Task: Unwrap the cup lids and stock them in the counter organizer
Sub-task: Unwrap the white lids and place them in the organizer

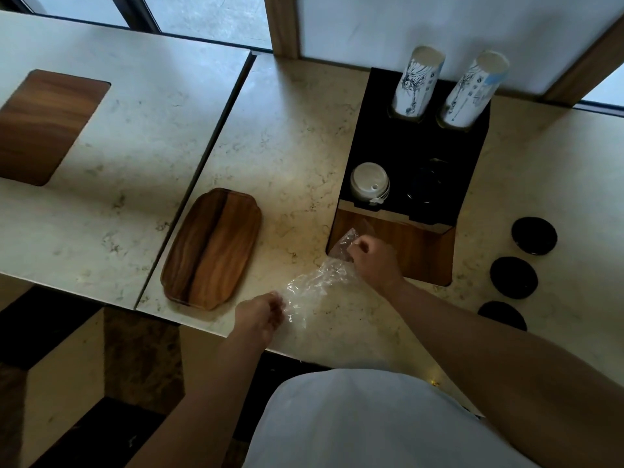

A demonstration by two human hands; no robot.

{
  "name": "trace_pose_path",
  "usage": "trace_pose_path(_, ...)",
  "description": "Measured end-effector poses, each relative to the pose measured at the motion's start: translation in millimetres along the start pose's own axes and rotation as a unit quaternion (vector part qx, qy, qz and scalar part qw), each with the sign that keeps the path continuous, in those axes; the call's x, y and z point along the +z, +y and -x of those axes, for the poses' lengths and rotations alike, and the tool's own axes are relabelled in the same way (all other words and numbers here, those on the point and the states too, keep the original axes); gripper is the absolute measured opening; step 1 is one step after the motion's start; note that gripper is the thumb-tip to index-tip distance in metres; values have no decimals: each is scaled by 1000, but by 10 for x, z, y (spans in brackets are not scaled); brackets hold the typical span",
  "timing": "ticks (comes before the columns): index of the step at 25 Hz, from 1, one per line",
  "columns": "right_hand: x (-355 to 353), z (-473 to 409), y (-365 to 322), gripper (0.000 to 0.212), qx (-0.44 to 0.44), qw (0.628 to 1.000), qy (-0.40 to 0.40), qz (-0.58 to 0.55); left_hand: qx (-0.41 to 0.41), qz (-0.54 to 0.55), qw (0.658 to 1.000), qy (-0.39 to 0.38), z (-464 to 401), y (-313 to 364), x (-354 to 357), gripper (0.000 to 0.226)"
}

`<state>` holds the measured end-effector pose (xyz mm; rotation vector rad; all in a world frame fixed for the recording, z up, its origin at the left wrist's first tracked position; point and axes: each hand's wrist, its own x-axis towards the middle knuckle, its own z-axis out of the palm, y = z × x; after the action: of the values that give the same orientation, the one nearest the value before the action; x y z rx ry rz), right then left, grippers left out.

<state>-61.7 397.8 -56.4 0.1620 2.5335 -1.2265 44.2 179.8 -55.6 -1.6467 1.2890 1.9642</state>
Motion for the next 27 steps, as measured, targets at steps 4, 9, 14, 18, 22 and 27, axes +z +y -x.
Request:
trace_pose_path(4, 60, -85, -104, 18, -33, 999, -3, -10, 77, -41, 992, 90, -54, 28, -74, 19)
trace_pose_path(9, 221, -163, -248, 18, -69, 997, -22, -15, 233, -194, 927, 223, -41, -13, -251, 17)
trace_pose_path(14, 319, -276, -282, 21, -43, 997, -53, -29, 305, -216, 898, 233, -143, -68, -421, 31)
trace_pose_path(18, 385, -399, -353, 43, -51, 992, -117, 3, 250, -184, 926, 214, -196, -185, -552, 78)
trace_pose_path(22, 470, -598, -521, 39, -57, 984, -167, 20, 207, -106, 948, 219, -165, -203, -563, 30)
trace_pose_path(27, 648, -747, -739, 37, -88, 970, -189, 122, 217, -47, 956, 191, -61, -305, -591, 20)
